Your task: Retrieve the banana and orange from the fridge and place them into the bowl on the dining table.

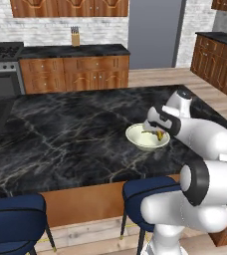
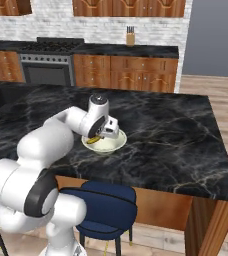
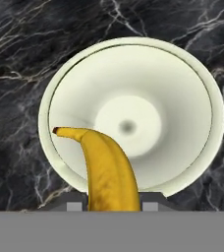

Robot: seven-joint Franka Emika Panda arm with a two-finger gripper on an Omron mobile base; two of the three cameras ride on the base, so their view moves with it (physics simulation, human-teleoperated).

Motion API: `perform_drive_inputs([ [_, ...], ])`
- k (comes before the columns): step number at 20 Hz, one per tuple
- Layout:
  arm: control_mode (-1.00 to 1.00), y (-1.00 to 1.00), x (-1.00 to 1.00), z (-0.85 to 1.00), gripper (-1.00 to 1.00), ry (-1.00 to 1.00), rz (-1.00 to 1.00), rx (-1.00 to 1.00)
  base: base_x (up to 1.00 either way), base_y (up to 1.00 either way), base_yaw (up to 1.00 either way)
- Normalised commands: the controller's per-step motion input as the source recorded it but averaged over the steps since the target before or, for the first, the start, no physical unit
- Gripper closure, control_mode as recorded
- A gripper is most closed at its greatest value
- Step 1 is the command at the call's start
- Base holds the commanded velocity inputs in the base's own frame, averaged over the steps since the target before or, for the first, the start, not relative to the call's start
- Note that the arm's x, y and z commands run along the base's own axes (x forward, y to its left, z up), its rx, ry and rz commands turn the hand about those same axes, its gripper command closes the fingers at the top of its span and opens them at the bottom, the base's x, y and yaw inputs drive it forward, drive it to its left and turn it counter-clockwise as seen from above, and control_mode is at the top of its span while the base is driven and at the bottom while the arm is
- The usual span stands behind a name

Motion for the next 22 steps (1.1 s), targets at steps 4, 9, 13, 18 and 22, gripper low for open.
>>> perform_drive_inputs([
  [4,-1.0,-0.06,0.26,-0.22,1.0,0.0,0.0,0.0,0.0,0.0,0.0],
  [9,-1.0,-0.02,0.24,-0.23,1.0,0.0,0.0,0.0,0.0,0.0,0.0],
  [13,-1.0,0.0,0.24,-0.23,1.0,0.0,-0.01,0.0,0.0,0.0,0.0],
  [18,-1.0,0.0,0.3,-0.24,-1.0,0.0,-0.01,0.0,0.0,0.0,0.0],
  [22,-1.0,0.0,0.3,-0.21,-1.0,0.0,-0.01,0.0,0.0,0.0,0.0],
])
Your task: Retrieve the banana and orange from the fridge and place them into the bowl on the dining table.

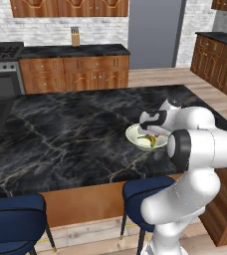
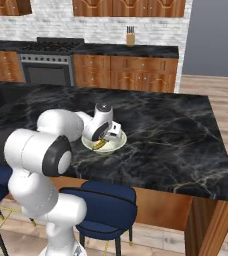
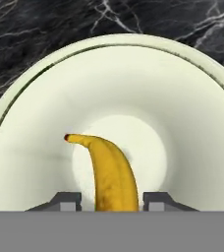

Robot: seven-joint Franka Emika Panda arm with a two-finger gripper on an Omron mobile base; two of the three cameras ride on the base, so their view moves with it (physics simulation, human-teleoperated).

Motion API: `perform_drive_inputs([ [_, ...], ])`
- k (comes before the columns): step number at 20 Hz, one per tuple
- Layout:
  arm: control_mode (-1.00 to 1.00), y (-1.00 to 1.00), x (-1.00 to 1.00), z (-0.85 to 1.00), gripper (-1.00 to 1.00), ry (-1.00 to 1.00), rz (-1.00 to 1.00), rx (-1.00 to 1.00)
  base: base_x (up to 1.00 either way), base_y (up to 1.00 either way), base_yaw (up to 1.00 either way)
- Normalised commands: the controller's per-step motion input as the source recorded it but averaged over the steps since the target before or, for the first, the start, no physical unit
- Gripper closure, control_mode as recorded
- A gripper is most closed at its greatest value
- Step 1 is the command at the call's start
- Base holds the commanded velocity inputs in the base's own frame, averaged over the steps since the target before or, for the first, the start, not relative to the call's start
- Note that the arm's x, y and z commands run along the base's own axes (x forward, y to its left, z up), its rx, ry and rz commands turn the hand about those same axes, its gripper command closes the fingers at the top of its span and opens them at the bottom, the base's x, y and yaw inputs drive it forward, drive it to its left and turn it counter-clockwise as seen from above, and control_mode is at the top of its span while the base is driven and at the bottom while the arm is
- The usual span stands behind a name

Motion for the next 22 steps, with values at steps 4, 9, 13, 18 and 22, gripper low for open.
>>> perform_drive_inputs([
  [4,-1.0,-0.03,0.16,-0.08,-1.0,0.0,-0.02,0.0,0.0,0.0,0.0],
  [9,-1.0,-0.05,-0.07,0.15,-1.0,0.0,0.0,0.01,0.0,0.0,0.0],
  [13,-1.0,-0.1,-0.62,0.61,-1.0,-0.02,0.0,0.0,0.0,0.0,0.0],
  [18,-1.0,-0.21,-1.0,0.78,-1.0,-0.12,-0.02,0.0,0.0,0.0,0.0],
  [22,-1.0,-0.11,-1.0,0.87,-1.0,-0.04,-0.01,0.0,0.0,0.0,0.0],
])
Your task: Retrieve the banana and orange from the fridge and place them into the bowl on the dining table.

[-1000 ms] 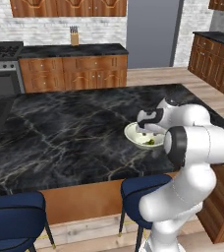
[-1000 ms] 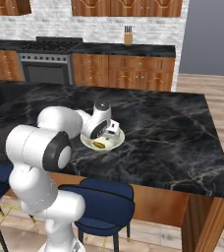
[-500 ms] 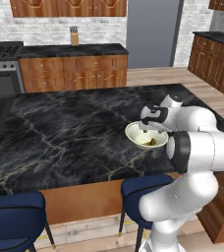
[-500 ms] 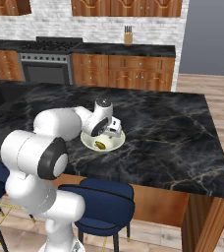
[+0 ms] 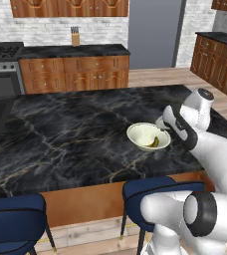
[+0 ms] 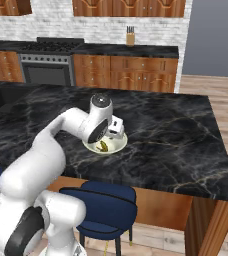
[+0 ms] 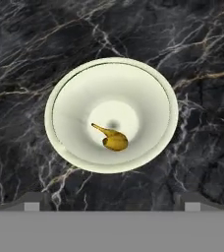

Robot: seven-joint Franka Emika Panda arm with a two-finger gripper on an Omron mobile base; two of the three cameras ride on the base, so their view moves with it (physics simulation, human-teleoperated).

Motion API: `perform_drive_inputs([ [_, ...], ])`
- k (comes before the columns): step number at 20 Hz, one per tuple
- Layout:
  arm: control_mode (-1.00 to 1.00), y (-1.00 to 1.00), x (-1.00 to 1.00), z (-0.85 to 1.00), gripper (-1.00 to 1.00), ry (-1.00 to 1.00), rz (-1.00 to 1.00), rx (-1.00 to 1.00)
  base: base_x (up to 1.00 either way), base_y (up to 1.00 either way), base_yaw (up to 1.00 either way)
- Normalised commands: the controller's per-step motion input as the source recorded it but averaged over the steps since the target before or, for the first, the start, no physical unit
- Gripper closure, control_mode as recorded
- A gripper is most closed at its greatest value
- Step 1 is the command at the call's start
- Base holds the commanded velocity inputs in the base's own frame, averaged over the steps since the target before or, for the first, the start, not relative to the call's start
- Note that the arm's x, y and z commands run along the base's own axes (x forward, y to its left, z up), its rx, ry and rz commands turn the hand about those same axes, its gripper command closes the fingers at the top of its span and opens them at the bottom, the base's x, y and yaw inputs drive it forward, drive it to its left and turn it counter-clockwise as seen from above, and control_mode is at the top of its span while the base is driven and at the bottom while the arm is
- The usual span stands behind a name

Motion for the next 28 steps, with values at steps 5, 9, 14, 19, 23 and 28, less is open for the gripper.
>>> perform_drive_inputs([
  [5,-1.0,0.0,-1.0,0.83,-1.0,0.01,-0.04,-0.06,0.0,0.0,0.0],
  [9,-1.0,0.0,-1.0,0.33,-1.0,0.01,-0.04,-0.1,0.0,0.0,0.0],
  [14,-1.0,-0.03,-1.0,0.0,-1.0,-0.12,0.0,-0.01,0.0,0.0,0.0],
  [19,1.0,0.0,-0.2,0.0,-1.0,-0.03,0.0,0.0,-0.8,-0.17,-0.02],
  [23,1.0,0.0,0.0,0.0,-1.0,0.0,0.0,0.0,-0.74,-0.85,-0.34],
  [28,1.0,0.0,0.0,0.0,-1.0,0.0,0.0,0.0,0.33,-1.0,-0.34],
])
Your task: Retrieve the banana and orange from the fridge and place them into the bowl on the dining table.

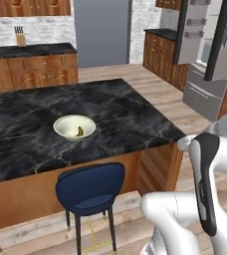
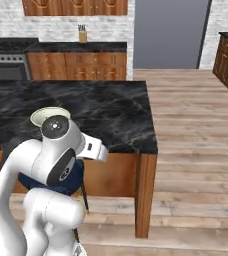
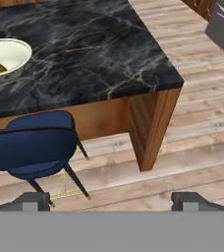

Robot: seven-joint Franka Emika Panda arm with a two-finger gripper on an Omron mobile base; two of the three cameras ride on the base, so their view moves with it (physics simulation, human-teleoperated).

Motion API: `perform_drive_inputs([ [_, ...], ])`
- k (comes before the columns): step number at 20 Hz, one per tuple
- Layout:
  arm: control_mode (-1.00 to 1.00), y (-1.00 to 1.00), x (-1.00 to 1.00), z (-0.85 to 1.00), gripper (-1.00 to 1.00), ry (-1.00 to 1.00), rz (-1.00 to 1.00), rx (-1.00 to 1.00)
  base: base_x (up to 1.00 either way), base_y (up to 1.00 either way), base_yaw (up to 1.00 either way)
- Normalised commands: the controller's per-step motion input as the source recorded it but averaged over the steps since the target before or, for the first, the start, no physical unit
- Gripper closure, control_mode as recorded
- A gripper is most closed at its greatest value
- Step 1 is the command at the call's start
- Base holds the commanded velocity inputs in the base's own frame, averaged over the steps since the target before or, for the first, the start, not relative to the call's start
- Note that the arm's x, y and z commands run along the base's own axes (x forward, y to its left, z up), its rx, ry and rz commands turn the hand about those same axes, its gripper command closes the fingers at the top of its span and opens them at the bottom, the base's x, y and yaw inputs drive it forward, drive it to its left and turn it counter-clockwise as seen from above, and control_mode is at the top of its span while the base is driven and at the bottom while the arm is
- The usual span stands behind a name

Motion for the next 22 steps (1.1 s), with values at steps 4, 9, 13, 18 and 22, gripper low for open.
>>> perform_drive_inputs([
  [4,1.0,0.0,0.0,0.0,-1.0,0.0,0.0,0.0,0.46,-1.0,-0.27],
  [9,1.0,0.0,0.0,0.0,-1.0,0.0,0.0,0.0,0.66,-1.0,-0.19],
  [13,1.0,0.0,0.0,0.0,-1.0,0.0,0.0,0.0,0.78,-1.0,-0.15],
  [18,1.0,0.0,0.0,0.0,-1.0,0.0,0.0,0.0,0.8,-1.0,-0.11],
  [22,1.0,0.0,0.0,0.0,-1.0,0.0,0.0,0.0,0.94,-0.8,-0.25],
])
